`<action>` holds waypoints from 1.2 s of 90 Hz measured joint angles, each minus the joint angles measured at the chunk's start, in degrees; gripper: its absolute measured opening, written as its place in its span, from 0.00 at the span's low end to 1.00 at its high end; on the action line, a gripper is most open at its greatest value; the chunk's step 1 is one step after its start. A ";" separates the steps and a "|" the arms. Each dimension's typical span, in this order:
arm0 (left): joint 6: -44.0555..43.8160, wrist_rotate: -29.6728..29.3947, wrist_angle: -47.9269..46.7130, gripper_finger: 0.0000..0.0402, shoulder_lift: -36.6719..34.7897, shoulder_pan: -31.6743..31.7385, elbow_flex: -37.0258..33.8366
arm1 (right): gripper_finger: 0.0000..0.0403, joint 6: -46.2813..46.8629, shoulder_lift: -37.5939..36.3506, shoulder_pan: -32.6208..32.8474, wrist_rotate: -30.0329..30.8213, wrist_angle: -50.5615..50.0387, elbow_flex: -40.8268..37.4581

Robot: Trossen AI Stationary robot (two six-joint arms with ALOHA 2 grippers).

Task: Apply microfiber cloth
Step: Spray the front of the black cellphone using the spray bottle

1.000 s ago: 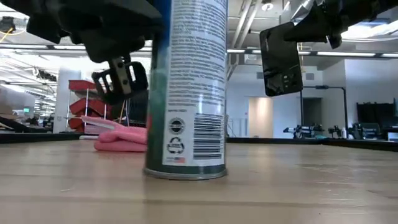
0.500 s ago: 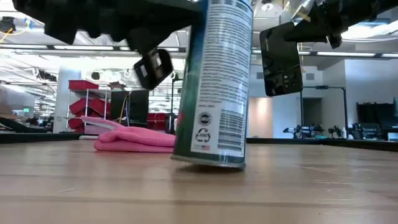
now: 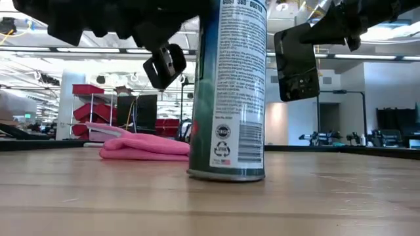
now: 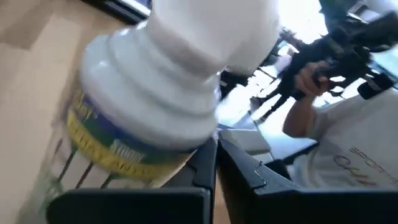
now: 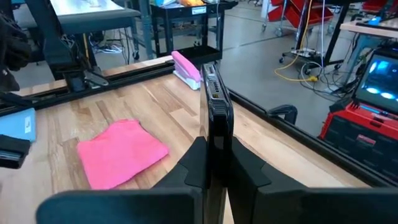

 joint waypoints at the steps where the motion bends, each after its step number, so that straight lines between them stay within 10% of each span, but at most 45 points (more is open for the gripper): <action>1: 0.21 0.35 0.37 0.00 0.00 -0.01 0.00 | 0.04 0.00 0.01 0.00 0.00 0.00 0.00; 48: 11.43 8.03 -11.92 0.00 -18.68 0.15 0.00 | 0.04 -2.23 0.83 -0.03 -3.27 2.16 -0.02; 82: 4.08 -17.49 -44.00 0.00 -41.99 6.27 -0.05 | 0.04 -15.51 12.23 -2.55 -12.61 11.78 1.98; 108: -4.10 -17.88 -49.81 0.00 -42.66 13.50 -0.20 | 0.04 -32.11 19.94 -2.70 -13.66 9.48 9.20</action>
